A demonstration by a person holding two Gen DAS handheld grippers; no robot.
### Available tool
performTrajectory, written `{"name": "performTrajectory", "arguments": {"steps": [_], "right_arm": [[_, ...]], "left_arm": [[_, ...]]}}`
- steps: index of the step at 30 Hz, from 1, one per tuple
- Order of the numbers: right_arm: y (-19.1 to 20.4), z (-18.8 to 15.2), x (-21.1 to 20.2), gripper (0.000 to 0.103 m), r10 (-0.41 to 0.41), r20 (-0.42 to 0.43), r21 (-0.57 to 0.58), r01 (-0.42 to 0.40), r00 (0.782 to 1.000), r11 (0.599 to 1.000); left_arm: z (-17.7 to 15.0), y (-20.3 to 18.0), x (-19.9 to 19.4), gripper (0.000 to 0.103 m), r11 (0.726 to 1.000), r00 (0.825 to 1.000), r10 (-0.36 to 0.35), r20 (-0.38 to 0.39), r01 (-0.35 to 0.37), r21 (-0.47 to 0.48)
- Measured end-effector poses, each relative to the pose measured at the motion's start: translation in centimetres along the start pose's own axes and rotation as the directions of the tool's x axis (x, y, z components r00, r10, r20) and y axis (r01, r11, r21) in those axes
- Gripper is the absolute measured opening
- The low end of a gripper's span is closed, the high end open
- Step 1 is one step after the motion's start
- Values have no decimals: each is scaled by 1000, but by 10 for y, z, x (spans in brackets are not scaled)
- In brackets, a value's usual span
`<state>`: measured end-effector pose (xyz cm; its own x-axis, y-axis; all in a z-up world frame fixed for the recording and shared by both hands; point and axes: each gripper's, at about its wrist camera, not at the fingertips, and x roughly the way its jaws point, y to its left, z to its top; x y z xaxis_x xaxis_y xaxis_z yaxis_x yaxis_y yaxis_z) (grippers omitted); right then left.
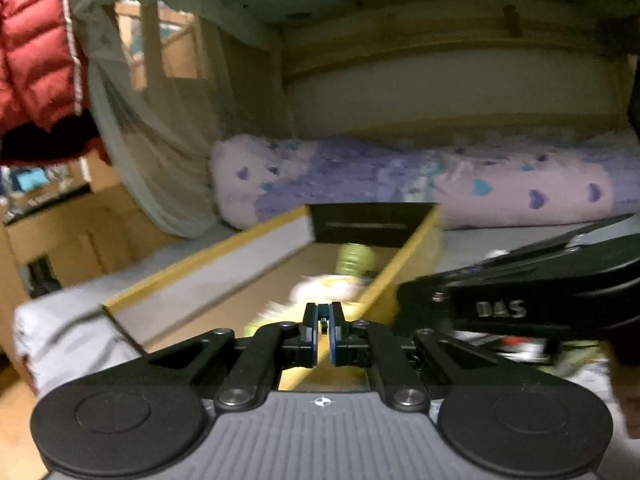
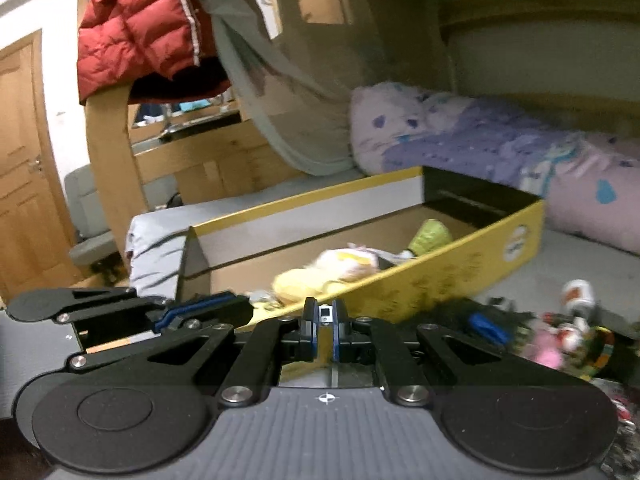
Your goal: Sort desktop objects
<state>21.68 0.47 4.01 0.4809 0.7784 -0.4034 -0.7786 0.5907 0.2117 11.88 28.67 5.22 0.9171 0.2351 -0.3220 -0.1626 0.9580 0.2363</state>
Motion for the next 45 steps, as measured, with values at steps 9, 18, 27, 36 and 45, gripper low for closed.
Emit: {"name": "performTrajectory", "arguments": {"steps": [9,18,27,36,45], "right_arm": [[13,22,59,8,104,-34,44,-102,994,994],[30,16,95,8,147,-71,26,-146,987,989],[39,9,102,25,135,-79,-54,-139,988,989],[37,5,96,25,128,-81,-61,-134,988,989],[20,0,74,25,100,-71,-34,-103,992,994]], "left_arm": [[-19,50,25,6,994,995,81,-62,-86,-72],[-36,61,36,6,991,990,89,-105,-99,-92],[-37,65,38,18,986,995,35,-98,-50,-158],[-35,57,37,21,990,995,31,-94,-44,-136],[-32,47,29,27,989,995,17,-96,-30,-143]]}}
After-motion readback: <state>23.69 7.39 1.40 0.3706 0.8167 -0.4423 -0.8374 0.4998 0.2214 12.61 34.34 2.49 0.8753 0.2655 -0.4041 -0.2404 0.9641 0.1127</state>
